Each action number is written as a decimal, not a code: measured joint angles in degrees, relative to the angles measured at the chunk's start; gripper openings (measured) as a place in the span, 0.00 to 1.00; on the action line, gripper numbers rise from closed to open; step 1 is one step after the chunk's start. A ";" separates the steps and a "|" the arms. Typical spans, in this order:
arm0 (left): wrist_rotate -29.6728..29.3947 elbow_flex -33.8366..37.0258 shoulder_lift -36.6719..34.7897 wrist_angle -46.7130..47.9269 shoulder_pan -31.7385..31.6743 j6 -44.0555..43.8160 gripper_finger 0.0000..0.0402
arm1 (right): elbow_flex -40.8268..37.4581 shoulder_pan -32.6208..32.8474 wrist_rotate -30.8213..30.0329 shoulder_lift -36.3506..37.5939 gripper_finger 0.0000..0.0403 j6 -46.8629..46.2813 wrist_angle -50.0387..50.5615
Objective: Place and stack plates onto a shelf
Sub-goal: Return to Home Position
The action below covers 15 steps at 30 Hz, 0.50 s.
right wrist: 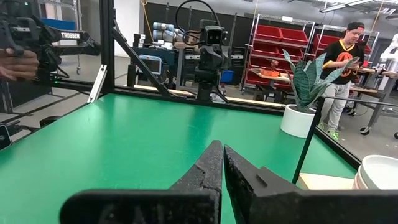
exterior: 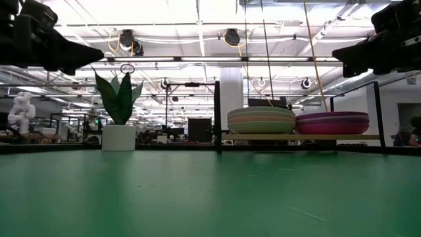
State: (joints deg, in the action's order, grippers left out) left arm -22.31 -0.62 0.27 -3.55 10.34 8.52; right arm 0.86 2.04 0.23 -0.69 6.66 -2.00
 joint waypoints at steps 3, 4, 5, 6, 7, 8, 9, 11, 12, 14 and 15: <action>1.66 -0.02 0.00 0.15 -1.77 -0.12 0.19 | 0.00 0.00 0.00 0.00 0.00 0.02 0.01; 2.03 -0.02 0.00 0.19 -2.36 -0.12 0.19 | 0.00 0.00 0.00 0.00 0.00 0.02 0.00; 2.39 -0.02 0.00 0.21 -3.05 -0.13 0.19 | 0.00 0.00 0.00 0.00 0.00 0.02 0.02; 2.68 -0.02 0.02 0.25 -3.69 -0.31 0.19 | 0.00 0.00 0.00 0.00 0.00 0.02 0.02; 3.39 -0.02 0.00 0.35 -4.35 -0.87 0.19 | 0.00 0.00 0.00 0.00 0.00 0.02 0.02; 4.67 -0.02 0.02 0.47 -4.92 -1.50 0.19 | 0.00 0.00 0.00 0.00 0.00 0.02 0.02; 6.30 -0.02 0.02 0.67 -5.32 -1.94 0.19 | 0.00 0.00 0.00 0.00 0.00 0.02 0.02; 9.37 -0.02 0.02 1.03 -5.94 -2.67 0.19 | 0.00 -0.01 0.00 0.00 0.00 0.02 0.03; 10.33 -0.02 0.02 1.20 -6.11 -3.00 0.19 | 0.00 0.00 0.01 0.00 0.00 0.02 0.03; 10.84 -0.02 0.04 1.31 -6.24 -3.60 0.19 | 0.00 0.00 0.02 0.00 0.00 0.02 0.04; 10.83 -0.02 0.04 1.31 -6.24 -4.08 0.19 | 0.00 0.00 0.01 0.00 0.00 0.01 0.04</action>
State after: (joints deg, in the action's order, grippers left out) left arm -11.49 -0.64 0.32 -2.24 4.10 4.44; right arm 0.86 2.04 0.24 -0.69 6.67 -1.96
